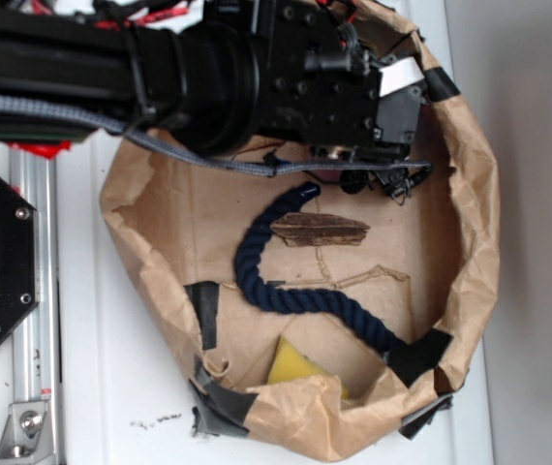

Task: Grab the blue cloth.

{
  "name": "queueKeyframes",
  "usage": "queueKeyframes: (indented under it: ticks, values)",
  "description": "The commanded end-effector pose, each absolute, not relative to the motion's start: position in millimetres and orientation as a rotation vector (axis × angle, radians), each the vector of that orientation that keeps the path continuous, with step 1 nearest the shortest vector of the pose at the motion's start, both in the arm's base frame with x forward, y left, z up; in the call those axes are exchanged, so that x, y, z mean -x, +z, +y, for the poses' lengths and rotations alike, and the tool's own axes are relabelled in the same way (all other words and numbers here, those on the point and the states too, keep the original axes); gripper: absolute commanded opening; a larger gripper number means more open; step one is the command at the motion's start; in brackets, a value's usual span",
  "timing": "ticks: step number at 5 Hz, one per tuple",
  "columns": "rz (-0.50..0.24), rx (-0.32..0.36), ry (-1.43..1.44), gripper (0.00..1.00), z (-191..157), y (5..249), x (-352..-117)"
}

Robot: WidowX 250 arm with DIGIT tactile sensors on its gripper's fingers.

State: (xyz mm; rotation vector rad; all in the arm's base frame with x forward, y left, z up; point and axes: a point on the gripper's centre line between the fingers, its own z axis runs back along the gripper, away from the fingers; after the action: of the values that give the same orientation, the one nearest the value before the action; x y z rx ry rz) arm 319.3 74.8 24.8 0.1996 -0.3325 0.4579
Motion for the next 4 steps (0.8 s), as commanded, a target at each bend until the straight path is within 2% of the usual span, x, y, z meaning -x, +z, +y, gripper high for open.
queueKeyframes:
  ticks: [1,2,3,4]
  values:
    - [-0.344,-0.199,0.441,0.0,77,38,-317]
    - [-0.348,-0.193,0.419,0.0,72,44,-314]
    - [-0.284,-0.234,0.202,0.0,48,61,-317]
    - [-0.253,-0.255,-0.057,0.0,-5,93,-298]
